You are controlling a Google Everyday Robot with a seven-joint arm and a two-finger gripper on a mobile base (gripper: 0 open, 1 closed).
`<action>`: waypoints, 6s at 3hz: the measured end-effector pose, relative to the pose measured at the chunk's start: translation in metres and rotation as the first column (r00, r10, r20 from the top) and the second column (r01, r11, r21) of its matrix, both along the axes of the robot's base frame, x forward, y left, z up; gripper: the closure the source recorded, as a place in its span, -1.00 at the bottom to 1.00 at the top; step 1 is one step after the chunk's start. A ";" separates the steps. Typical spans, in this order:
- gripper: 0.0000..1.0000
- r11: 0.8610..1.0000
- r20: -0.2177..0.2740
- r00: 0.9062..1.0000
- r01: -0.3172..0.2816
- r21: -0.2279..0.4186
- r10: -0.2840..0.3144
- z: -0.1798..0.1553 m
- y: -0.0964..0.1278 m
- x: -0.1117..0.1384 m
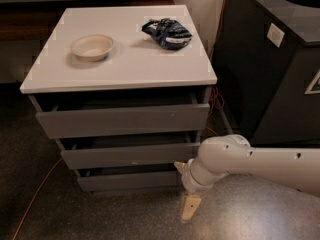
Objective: Open bottom drawer
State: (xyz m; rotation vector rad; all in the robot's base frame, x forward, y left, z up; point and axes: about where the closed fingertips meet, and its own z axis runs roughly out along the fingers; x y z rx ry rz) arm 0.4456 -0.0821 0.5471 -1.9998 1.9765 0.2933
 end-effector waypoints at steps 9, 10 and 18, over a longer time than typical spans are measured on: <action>-1.00 0.993 0.170 0.982 -0.090 0.070 0.077 -0.303 0.018 0.129; -1.00 0.993 0.187 0.979 -0.096 0.074 0.081 -0.319 0.022 0.151; 1.00 0.993 0.176 0.984 -0.053 0.107 0.034 -0.355 0.025 0.188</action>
Offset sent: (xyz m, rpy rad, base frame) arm 0.0436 0.0098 -0.1453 0.0433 -0.1240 0.0531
